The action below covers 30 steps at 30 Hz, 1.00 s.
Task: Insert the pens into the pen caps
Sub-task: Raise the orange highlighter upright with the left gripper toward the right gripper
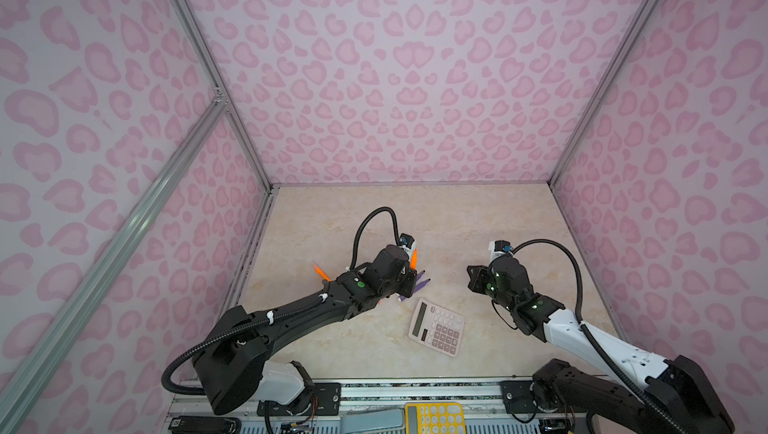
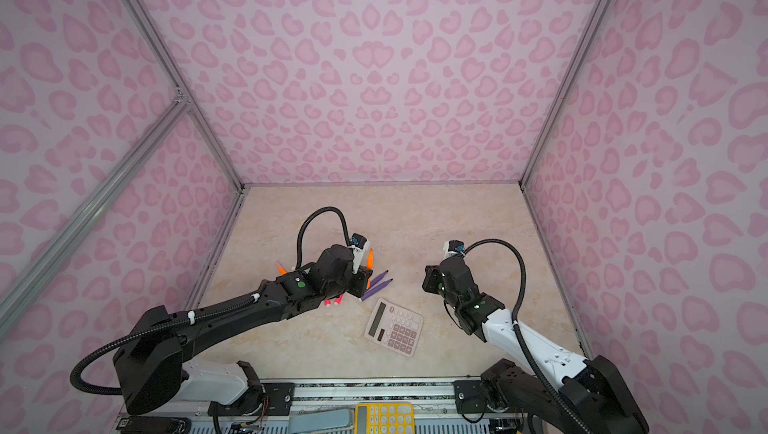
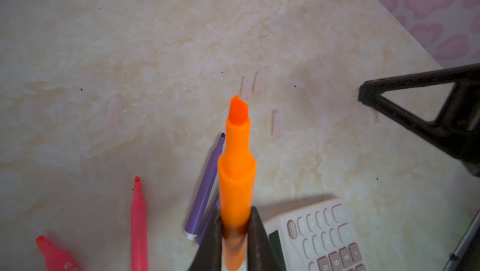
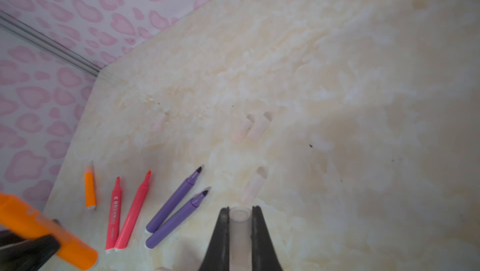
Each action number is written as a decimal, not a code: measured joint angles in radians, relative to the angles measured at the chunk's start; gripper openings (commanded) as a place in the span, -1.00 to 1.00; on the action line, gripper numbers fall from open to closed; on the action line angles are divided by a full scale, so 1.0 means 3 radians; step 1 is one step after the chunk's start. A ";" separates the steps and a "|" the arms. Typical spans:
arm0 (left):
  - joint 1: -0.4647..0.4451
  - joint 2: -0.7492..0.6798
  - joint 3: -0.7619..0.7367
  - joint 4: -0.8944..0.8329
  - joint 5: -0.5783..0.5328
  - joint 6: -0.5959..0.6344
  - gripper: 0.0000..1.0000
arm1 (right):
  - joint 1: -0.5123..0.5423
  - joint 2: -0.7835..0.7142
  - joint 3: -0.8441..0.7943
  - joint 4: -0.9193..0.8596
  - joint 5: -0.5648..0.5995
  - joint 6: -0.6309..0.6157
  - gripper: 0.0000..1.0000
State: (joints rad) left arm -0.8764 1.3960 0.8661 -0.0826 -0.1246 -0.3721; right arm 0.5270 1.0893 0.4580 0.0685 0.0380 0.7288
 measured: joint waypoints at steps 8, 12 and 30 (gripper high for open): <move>-0.0097 -0.0024 0.0018 0.0011 -0.0156 -0.0343 -0.94 | 0.0380 0.0507 -0.0097 0.0041 0.0547 0.0542 -0.82; -0.0104 0.0098 0.0065 -0.0023 -0.0085 -0.0234 -0.94 | 0.0350 0.0949 0.0103 -0.0029 0.0782 0.0717 -0.82; -0.0175 0.0617 0.0113 0.0529 0.0384 0.0027 -0.94 | 0.0364 0.1357 0.0116 0.0223 0.1177 0.0918 -0.07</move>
State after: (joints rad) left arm -0.9291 1.5810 0.9001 0.0761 -0.0093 -0.3641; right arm 0.6361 1.4963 0.4927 0.1352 0.3912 1.0042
